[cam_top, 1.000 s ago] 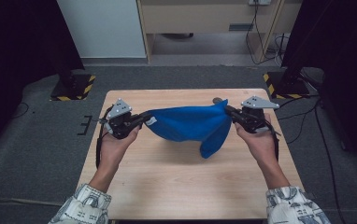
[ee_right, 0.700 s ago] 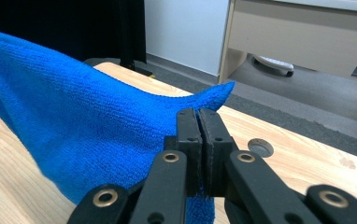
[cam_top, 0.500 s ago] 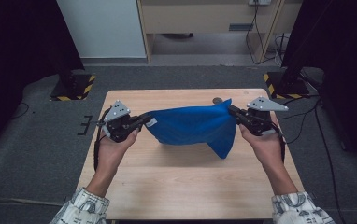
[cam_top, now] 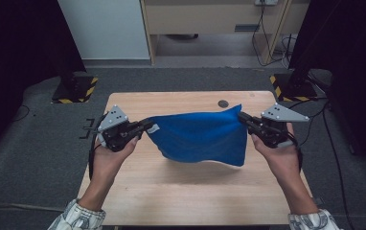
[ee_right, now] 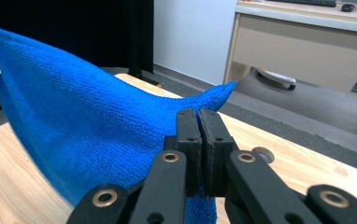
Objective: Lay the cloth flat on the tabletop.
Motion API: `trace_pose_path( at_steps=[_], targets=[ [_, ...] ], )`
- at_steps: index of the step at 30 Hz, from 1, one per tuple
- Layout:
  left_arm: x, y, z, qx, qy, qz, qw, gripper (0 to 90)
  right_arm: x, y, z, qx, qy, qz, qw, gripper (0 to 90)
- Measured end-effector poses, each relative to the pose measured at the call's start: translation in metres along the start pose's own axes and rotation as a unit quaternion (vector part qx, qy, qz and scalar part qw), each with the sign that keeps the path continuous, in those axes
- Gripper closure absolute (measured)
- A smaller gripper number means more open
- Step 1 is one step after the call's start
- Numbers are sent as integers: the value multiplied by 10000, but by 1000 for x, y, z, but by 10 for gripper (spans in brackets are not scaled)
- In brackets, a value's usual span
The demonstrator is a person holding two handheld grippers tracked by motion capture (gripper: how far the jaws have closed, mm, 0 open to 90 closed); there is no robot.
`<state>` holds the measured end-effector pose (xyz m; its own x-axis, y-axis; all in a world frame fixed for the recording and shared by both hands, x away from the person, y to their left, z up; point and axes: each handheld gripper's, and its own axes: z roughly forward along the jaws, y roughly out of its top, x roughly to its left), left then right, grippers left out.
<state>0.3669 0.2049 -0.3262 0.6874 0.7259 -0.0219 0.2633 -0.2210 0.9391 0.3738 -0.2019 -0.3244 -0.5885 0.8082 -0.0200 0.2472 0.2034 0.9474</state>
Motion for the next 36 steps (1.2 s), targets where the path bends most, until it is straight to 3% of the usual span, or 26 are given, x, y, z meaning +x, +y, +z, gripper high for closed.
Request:
trace_pose_path(
  at_steps=[5, 9, 15, 21, 26, 30, 33, 36],
  targets=[
    [12, -8, 26, 223, 15, -215, 9995, 864, -9, -10, 14, 160, -119, 93, 9998, 876],
    [23, -18, 53, 402, 78, -295, 9987, 855, -23, -26, 38, 364, -222, 40, 9991, 875],
    [38, -32, 96, 721, 154, -433, 9963, 857, -48, -53, 76, 673, -344, 281, 9967, 876],
    [55, -39, 129, 1002, 324, -389, 9937, 858, -63, -71, 108, 972, -493, 423, 9931, 876],
    [73, -43, 150, 1160, 453, -501, 9909, 862, -72, -77, 132, 1126, -557, 541, 9906, 875],
    [86, -45, 168, 1141, 517, -419, 9912, 861, -79, -80, 151, 1253, -720, 606, 9876, 861],
    [95, -47, 184, 1269, 663, -451, 9887, 835, -86, -84, 165, 1316, -956, 714, 9841, 757],
    [105, -53, 194, 1166, 1003, -525, 9867, 642, -95, -90, 177, 1401, -1121, 828, 9803, 527]
  ],
)
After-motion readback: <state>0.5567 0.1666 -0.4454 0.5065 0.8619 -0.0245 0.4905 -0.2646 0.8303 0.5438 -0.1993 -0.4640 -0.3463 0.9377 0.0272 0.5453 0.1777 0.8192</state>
